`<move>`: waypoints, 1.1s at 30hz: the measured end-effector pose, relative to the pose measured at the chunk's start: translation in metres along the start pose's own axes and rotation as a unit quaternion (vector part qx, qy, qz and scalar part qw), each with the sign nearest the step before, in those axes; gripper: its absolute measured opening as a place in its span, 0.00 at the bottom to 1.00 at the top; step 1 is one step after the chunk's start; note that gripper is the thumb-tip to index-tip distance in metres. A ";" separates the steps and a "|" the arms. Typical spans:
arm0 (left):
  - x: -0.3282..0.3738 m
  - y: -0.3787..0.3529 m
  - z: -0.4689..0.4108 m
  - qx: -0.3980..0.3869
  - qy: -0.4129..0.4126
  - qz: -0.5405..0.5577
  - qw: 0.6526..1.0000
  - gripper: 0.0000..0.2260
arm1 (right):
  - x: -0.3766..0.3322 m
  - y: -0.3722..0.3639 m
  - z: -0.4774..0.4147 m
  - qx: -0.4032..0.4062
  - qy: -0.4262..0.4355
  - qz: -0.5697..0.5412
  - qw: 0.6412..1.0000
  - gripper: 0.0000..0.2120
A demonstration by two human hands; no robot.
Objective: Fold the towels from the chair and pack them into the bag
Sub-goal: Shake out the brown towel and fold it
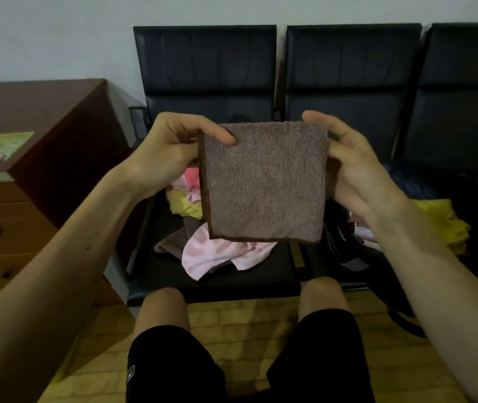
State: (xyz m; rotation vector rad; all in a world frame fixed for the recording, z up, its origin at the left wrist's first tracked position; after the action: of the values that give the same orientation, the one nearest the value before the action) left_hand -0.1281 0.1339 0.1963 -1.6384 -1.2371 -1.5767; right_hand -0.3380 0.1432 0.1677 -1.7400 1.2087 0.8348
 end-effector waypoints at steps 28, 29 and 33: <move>-0.078 -0.063 0.020 -0.029 0.241 0.257 0.935 0.16 | 0.044 -0.005 0.049 0.051 -0.080 0.012 0.995 0.21; -0.083 -0.063 0.020 -0.025 0.240 0.223 0.945 0.12 | 0.047 -0.003 0.050 0.055 -0.081 0.017 0.995 0.20; -0.106 -0.058 0.024 0.002 0.262 0.113 0.958 0.11 | 0.070 0.011 0.062 0.047 -0.114 0.078 0.989 0.15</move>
State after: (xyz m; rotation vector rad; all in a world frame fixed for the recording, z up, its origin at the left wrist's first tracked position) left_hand -0.1560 0.1541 0.0781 -1.1914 -0.7456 -1.7048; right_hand -0.3299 0.1701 0.0780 -1.4446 1.2204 1.0220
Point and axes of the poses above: each hand's wrist, its own z-axis away from the middle knuckle, its own y-axis out of the back of the hand, x = y × z, the point moved 9 cm from there along -z, towards the middle knuckle, and after that the axes turned 14 degrees about y, right-handed, at the moved point
